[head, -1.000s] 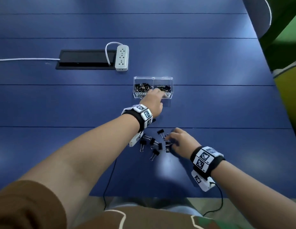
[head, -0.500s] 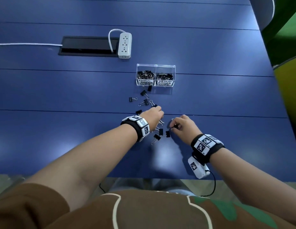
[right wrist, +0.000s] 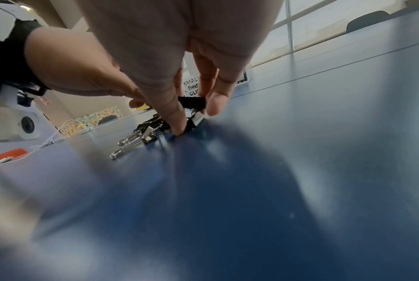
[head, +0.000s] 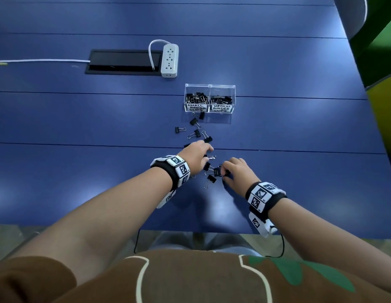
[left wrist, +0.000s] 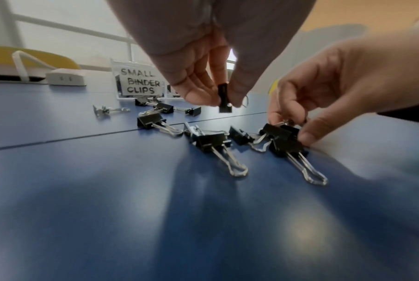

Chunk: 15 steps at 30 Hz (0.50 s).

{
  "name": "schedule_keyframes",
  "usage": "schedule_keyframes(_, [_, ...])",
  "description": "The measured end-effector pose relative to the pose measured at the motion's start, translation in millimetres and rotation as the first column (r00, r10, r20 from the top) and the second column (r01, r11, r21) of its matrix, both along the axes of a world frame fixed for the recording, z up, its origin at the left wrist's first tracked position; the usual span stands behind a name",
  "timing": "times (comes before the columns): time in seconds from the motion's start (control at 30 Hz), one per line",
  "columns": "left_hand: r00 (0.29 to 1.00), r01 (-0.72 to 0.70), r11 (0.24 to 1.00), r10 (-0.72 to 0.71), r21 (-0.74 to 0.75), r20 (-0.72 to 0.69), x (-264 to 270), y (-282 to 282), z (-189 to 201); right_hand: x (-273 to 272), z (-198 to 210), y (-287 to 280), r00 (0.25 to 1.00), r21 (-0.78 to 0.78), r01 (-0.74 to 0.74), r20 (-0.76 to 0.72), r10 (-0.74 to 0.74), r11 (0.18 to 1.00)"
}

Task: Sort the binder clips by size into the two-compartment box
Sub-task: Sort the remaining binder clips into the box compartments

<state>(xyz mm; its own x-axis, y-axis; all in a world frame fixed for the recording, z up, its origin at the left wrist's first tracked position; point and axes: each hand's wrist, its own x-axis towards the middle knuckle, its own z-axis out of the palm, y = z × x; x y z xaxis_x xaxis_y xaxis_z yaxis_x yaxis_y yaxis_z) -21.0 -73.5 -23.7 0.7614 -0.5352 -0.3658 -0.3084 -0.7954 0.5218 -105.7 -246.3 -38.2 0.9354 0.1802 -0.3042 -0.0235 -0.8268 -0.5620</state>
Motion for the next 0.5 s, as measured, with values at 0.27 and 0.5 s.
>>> schedule_keyframes(0.27, [0.972, 0.227, 0.943, -0.233, 0.241, -0.005, -9, -4, -6, 26, 10, -6, 1.000, -0.008, 0.005, 0.021, -0.005, 1.000])
schedule_keyframes(0.5, [0.993, 0.086, 0.973, -0.101, 0.215, 0.058, -7, -7, -4, 90, 44, -21, 0.992, -0.110, -0.103, 0.060, 0.110, 0.989])
